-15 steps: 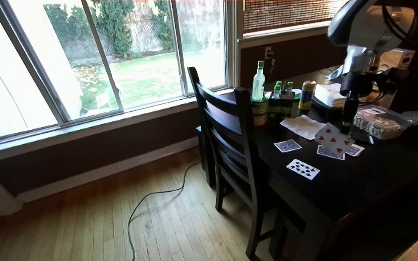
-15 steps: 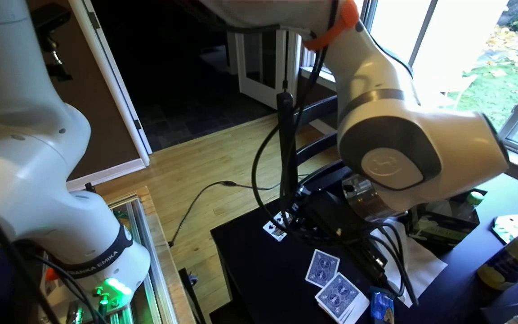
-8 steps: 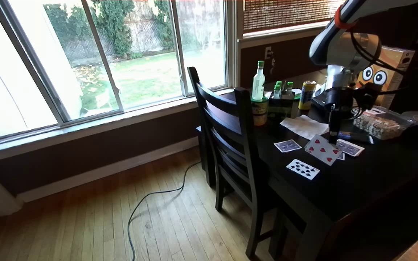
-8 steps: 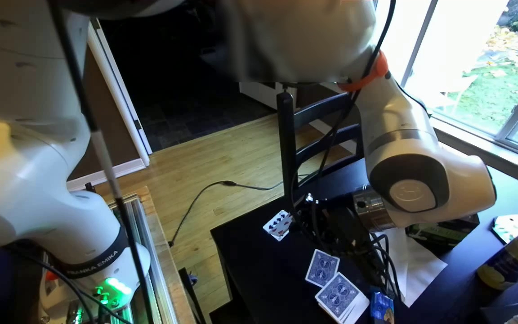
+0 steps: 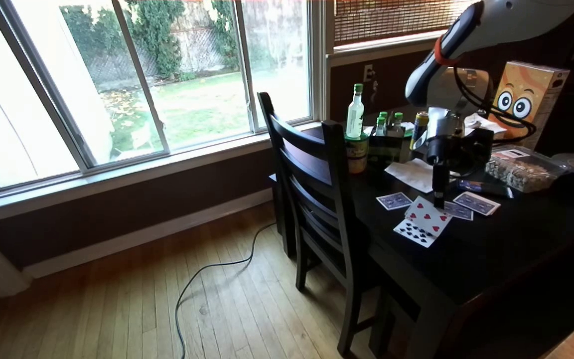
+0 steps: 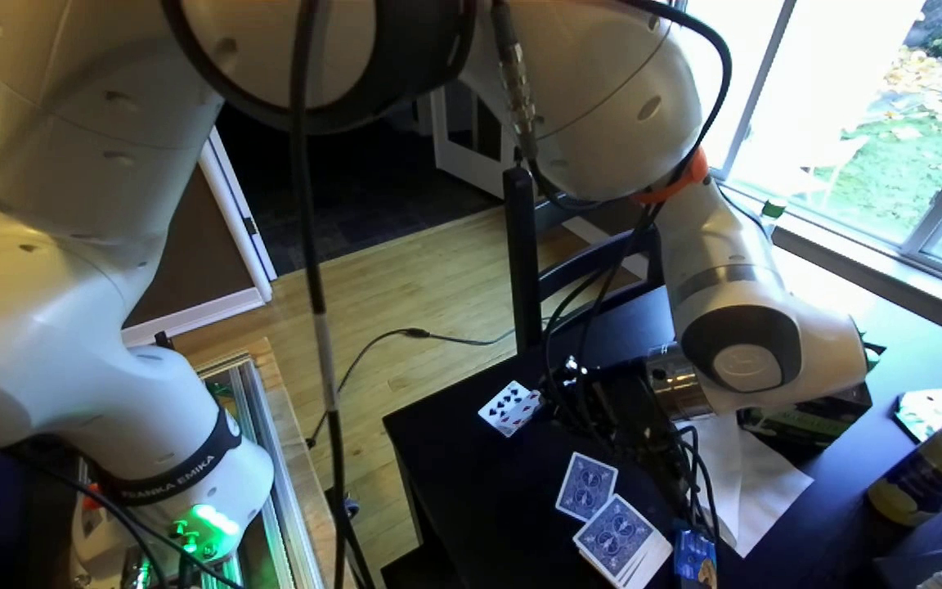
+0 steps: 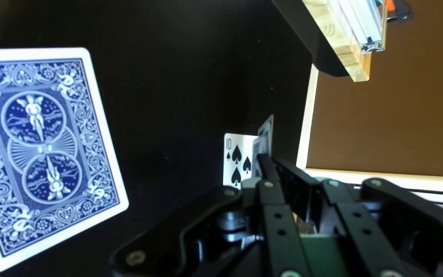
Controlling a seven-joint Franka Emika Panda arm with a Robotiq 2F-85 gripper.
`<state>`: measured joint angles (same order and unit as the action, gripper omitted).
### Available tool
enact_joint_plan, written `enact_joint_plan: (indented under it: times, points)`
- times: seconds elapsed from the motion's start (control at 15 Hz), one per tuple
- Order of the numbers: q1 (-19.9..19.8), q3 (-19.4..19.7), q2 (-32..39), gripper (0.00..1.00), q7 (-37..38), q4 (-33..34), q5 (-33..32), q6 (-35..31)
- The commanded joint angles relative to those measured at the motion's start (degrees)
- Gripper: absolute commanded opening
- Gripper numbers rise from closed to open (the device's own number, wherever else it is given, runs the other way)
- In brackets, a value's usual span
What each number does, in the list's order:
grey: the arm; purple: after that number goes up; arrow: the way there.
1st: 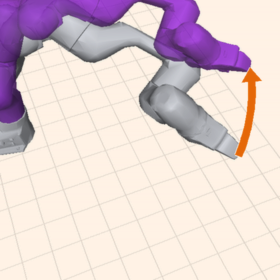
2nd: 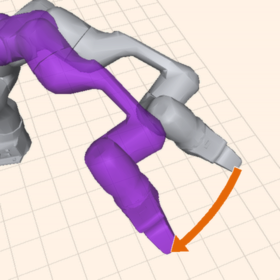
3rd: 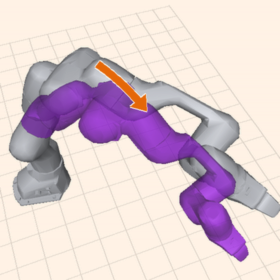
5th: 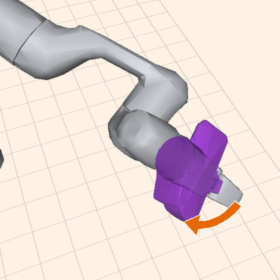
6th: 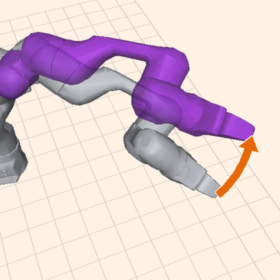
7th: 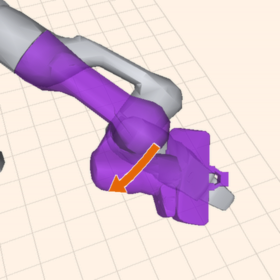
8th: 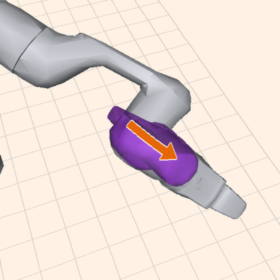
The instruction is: Pick a card on the deck and put it on the table
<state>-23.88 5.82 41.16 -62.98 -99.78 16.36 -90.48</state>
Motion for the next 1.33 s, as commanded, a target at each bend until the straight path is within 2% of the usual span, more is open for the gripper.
enact_joint_plan:
  times: [0.0,0.07,0.13,0.33,0.8,1.07,1.27]
  points:
    - [1.9,0.7,2.2,0.02,7.4,2.5,-1.2,-2.8]
    - [2.9,1.2,2.0,0.31,10.5,2.0,-2.3,-5.2]
    - [3.3,1.3,1.9,0.33,12.6,1.5,-2.8,-7.5]
    - [5.1,1.8,-0.5,0.52,18.8,-1.9,-5.7,-15.2]
    - [12.2,2.4,-17.1,0.99,36.7,-21.3,-17.0,-30.3]
    - [15.9,3.0,-28.9,1.0,49.9,-32.5,-24.0,-36.5]
    - [17.4,3.6,-37.4,1.0,60.3,-38.7,-29.5,-38.4]
